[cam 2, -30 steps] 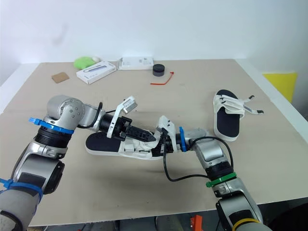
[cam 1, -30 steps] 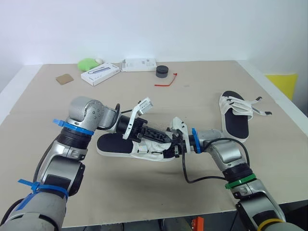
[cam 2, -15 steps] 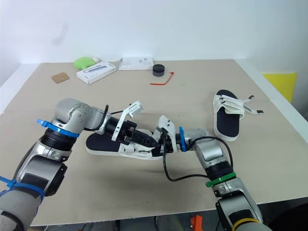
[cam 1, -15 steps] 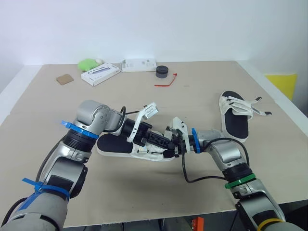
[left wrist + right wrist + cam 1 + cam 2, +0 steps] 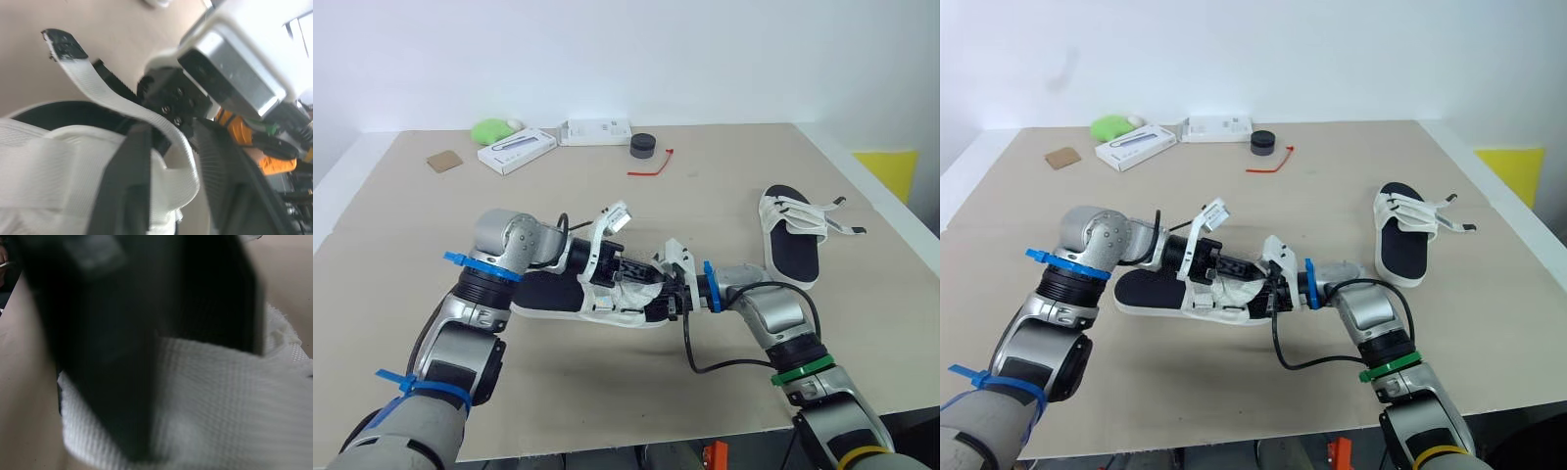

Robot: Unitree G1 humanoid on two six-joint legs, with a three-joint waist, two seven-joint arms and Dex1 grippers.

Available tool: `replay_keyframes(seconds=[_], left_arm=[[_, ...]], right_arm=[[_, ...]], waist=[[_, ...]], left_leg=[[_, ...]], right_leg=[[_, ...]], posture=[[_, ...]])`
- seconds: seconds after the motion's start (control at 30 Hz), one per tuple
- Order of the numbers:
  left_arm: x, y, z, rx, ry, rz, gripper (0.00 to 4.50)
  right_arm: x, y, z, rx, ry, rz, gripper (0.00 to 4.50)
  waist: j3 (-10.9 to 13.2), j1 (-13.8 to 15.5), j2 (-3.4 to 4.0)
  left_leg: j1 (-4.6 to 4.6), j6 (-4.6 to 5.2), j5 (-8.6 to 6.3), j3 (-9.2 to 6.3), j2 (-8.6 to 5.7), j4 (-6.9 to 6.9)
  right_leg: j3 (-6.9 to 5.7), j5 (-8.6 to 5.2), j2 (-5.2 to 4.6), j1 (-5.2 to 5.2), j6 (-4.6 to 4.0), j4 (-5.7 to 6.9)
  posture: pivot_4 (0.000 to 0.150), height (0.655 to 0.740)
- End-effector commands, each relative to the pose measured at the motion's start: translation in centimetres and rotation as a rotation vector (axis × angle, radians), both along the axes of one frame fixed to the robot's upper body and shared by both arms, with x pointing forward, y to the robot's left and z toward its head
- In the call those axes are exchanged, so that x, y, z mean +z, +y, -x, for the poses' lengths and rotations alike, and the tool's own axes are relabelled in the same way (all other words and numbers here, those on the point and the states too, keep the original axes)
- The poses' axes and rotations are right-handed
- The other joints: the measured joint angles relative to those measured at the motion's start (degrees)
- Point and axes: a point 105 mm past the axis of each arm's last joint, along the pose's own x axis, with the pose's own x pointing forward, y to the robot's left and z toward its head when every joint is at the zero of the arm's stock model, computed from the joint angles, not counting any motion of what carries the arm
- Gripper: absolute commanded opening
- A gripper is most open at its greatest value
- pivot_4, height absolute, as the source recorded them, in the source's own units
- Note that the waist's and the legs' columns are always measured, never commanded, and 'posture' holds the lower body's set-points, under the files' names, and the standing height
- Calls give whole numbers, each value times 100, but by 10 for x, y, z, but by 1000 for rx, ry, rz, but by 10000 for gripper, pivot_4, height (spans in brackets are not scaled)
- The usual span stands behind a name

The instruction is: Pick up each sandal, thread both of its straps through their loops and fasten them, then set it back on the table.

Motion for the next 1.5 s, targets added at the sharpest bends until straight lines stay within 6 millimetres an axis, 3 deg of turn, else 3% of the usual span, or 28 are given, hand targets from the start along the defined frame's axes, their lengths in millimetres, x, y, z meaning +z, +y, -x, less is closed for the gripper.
replay_keyframes(seconds=[0.03,0.33,0.43,0.6,0.77,1.03,1.17,1.23,1.33,1.43,1.5], left_arm=[[7,1,1,20,-78,17,266],[13,1,17,-7,-117,69,266],[13,3,15,12,-145,69,266],[37,13,2,132,-290,196,266],[37,26,3,249,-354,234,266],[35,32,40,120,-900,216,266],[55,30,49,-26,-1338,224,266],[56,29,49,-75,-1426,222,266],[49,33,58,-251,-1631,207,266],[33,42,67,-515,-1920,159,266],[20,51,67,-638,-2020,132,266]], right_arm=[[-44,-11,8,-57,137,119,0],[-44,-11,7,-49,135,122,0],[-44,-11,7,-48,134,125,0],[-42,-10,7,-47,132,121,0],[-44,-11,8,-48,134,121,0],[-43,-9,7,-41,133,121,0],[-45,-7,8,-29,136,124,0],[-45,-7,8,-27,137,126,0],[-46,-6,9,-18,140,127,0],[-46,-5,10,-11,144,128,0],[-46,-5,11,-10,145,128,0]], waist=[[0,0,0],[2,-2,-2],[2,-3,-2],[3,-3,-2],[3,-4,-2],[5,12,-6],[5,10,-9],[5,8,-7],[4,0,-8],[4,4,-7],[3,6,-8]], left_leg=[[0,0,0,0,0,0],[-1,0,0,0,0,-1],[-1,0,0,0,0,-1],[-2,0,0,0,0,-1],[-1,-1,0,1,0,-2],[1,-6,-1,6,0,-7],[3,-8,-1,12,1,-4],[4,-9,-2,20,1,-5],[-9,-8,-2,31,3,-19],[-11,-6,-2,38,8,-34],[-12,-4,-1,38,10,-37]], right_leg=[[0,0,0,0,0,0],[1,1,0,-1,0,0],[1,1,0,-2,0,0],[2,0,0,-3,-2,0],[4,2,0,-1,0,-1],[12,-1,1,-2,-11,-8],[18,4,-1,-23,-13,-32],[25,5,-2,-25,-14,-32],[32,8,-1,-34,-14,-31],[37,10,4,-41,-17,-29],[38,9,5,-41,-20,-28]], posture=[[1500,7400],[1500,7400],[1500,7400],[1500,7400],[1500,7400],[1500,7400],[1500,7400],[1500,7400],[1500,7400],[1500,7400],[1500,7400]])
